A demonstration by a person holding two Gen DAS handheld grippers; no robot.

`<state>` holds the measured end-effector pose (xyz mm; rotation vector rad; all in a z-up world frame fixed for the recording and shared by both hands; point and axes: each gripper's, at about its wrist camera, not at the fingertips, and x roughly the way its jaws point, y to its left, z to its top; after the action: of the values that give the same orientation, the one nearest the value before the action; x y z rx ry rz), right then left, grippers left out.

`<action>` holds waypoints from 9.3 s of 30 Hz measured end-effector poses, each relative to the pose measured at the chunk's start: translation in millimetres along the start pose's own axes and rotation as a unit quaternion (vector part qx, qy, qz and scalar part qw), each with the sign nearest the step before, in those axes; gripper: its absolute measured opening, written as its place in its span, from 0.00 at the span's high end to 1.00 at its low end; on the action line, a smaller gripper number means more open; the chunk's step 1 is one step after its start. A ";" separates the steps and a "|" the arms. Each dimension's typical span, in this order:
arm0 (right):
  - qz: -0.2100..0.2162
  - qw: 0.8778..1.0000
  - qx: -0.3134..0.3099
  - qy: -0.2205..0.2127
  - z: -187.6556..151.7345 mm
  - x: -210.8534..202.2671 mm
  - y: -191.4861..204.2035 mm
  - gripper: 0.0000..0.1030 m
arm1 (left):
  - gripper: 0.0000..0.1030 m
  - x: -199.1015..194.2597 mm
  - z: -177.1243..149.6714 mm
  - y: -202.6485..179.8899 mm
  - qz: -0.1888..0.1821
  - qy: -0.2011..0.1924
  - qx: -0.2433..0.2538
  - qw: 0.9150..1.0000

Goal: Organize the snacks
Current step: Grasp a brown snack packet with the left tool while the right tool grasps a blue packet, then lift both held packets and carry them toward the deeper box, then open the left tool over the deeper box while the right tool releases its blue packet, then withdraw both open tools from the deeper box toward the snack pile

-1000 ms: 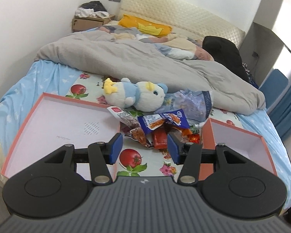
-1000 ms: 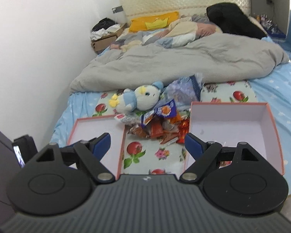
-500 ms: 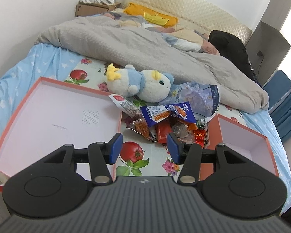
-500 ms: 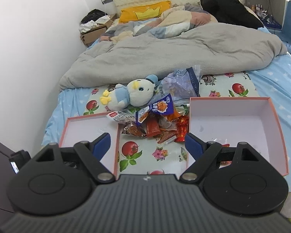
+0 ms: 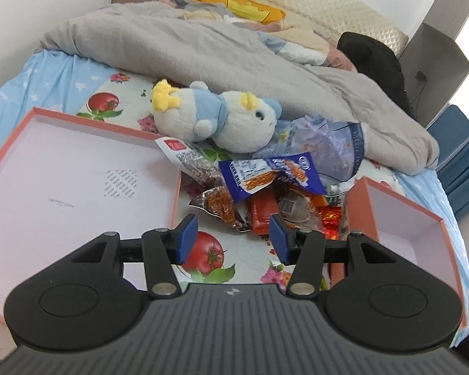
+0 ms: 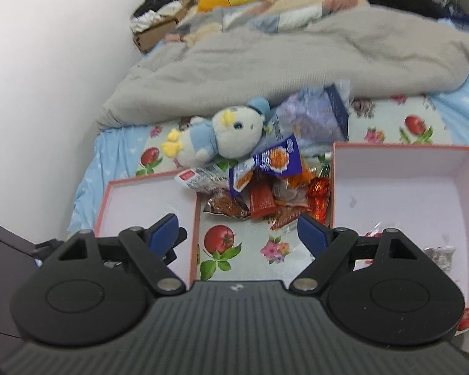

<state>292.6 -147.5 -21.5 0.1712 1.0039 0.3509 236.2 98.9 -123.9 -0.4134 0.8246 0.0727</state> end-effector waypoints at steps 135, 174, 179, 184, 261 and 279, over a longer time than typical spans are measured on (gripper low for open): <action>-0.016 0.994 0.037 -0.103 -101.9 -45.7 -97.8 0.87 | 0.63 -110.3 -43.9 -150.8 -0.118 -0.090 0.152 0.977; -0.106 0.989 0.092 -0.042 -97.2 22.0 -250.3 0.84 | 0.62 76.7 -79.8 -287.1 -0.151 0.077 0.248 0.954; -0.108 0.987 0.110 -0.036 -97.6 24.8 -259.8 0.82 | 0.38 82.1 -77.2 -286.6 -0.152 0.080 0.237 0.956; -0.097 0.985 0.136 -0.051 -98.4 15.9 -267.6 0.44 | 0.35 73.1 -71.1 -286.8 -0.142 0.068 0.238 0.958; -0.027 0.986 -0.049 -0.154 -176.7 -41.5 -50.8 0.44 | 0.28 -140.6 -109.7 -62.4 -0.069 -0.067 0.069 0.993; -0.037 0.988 -0.092 -0.115 -91.3 21.4 -53.8 0.44 | 0.28 -26.2 -65.5 -57.5 -0.068 -0.015 0.069 0.995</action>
<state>236.8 -191.6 -102.9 0.0067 0.7439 0.3459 185.3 23.4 -125.5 -0.3368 0.7646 -0.1045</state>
